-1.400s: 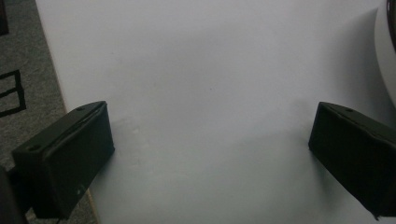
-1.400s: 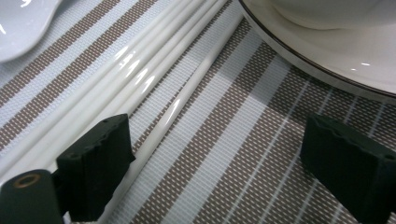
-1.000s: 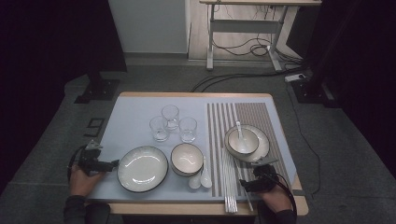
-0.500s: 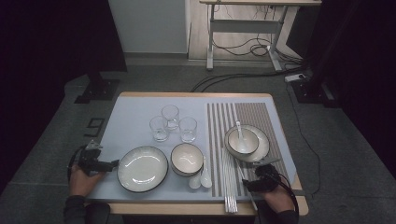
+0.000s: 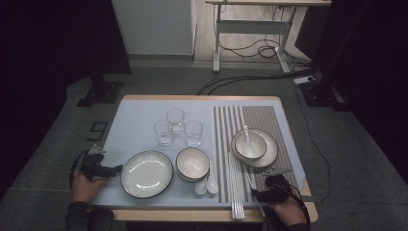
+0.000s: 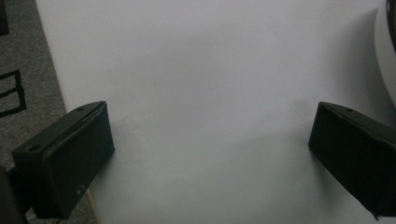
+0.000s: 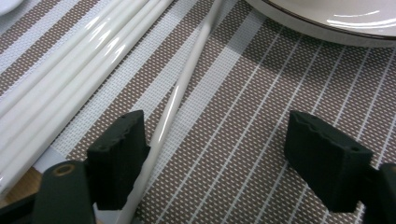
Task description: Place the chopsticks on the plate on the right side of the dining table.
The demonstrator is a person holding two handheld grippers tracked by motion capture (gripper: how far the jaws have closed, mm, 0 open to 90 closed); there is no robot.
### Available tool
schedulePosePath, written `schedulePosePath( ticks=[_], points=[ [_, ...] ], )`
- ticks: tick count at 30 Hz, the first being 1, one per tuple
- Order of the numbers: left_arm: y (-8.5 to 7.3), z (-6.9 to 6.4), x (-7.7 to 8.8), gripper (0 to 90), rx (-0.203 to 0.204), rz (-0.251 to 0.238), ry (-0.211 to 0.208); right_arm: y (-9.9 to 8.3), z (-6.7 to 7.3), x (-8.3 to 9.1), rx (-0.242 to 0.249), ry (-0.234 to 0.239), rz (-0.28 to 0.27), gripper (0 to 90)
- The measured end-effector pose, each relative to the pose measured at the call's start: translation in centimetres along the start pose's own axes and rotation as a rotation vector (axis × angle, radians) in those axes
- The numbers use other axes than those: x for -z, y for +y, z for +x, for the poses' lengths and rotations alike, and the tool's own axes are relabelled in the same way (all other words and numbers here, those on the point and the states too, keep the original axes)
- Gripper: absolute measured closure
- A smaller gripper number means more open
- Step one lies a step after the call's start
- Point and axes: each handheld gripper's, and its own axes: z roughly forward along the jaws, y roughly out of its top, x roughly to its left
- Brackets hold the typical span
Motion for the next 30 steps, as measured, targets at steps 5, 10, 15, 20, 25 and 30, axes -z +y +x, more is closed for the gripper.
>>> schedulePosePath(
  ticks=[5, 10, 15, 20, 25, 30],
  points=[
    [0.0, 0.0, 0.0, 0.0, 0.0, 0.0, 0.0, 0.2, 0.0, 0.0, 0.003, 0.004, -0.001, 29.4],
    [0.0, 0.0, 0.0, 0.0, 0.0, 0.0, 0.0, 0.7, 0.1, -0.1, 0.023, 0.014, 0.006, 41.4],
    [0.0, 0.0, 0.0, 0.0, 0.0, 0.0, 0.0, 1.3, 0.4, -0.1, 0.057, 0.032, 0.015, 61.8],
    [0.0, 0.0, 0.0, 0.0, 0.0, 0.0, 0.0, 2.0, 0.3, -0.4, 0.076, -0.004, 0.032, 75.7],
    [0.0, 0.0, 0.0, 0.0, 0.0, 0.0, 0.0, 2.4, -0.4, -0.6, 0.067, 0.017, 0.043, 81.9],
    [0.0, 0.0, 0.0, 0.0, 0.0, 0.0, 0.0, 2.4, -1.1, -0.4, 0.064, 0.014, 0.071, 83.3]
  ],
)
